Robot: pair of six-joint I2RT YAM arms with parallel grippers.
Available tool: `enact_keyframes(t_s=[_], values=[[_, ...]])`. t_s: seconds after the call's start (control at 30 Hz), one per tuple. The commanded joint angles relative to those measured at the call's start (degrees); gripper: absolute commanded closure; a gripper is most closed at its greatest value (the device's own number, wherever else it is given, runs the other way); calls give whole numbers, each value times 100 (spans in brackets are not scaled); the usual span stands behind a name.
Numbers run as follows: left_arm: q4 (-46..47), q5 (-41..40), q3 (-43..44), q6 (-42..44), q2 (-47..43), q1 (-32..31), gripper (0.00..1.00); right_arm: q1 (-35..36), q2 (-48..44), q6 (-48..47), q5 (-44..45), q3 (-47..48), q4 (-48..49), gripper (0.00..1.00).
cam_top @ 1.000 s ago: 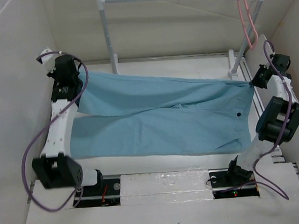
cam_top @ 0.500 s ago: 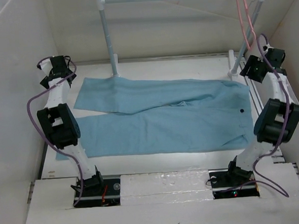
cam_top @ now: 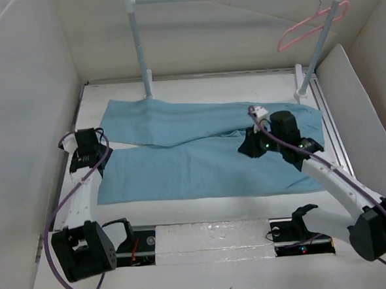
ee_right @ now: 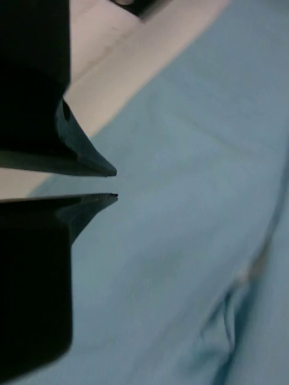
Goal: Place the trousers on the hanger
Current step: Flatten out the trousers at the center of the board, then fold the trousers at the center of the board.
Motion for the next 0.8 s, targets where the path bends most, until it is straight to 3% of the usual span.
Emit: enact_keyframes(t_s=[0.0,0.07,0.17,0.3,0.33,0.53,0.57,0.67,0.77], values=[[-590,-101,-533,-944,-560,217,56,888,-371,-533,-326,-217,-415,74],[-689,28,-789,-1104,-692,691,39,1135,-626,-856,-134,-270,-738,65],[-663,574,-1281,-1174,-623,1552,39,1198,-820,-1174,-202,-288,-977,61],[-707,881,-1458,-1526,-579,1905,36,1145,-1031,-1544,-212,-121,-1382,60],[-1081,543,-1423,-1918,-439,1906,36,980,-1127,-1580,-177,-104,-1426,60],[-1375,435,-1396,-2124,-516,1906,36,758,-1005,-1703,-326,46,-1549,59],[-1357,426,-1440,-2159,-673,1906,26,758,-961,-1668,-395,63,-1497,59],[-1330,469,-1476,-2177,-676,1906,14,627,-865,-1624,-492,194,-1531,60],[-1331,189,-1300,-2124,24,1161,1,486,-741,-1563,-545,283,-1453,59]])
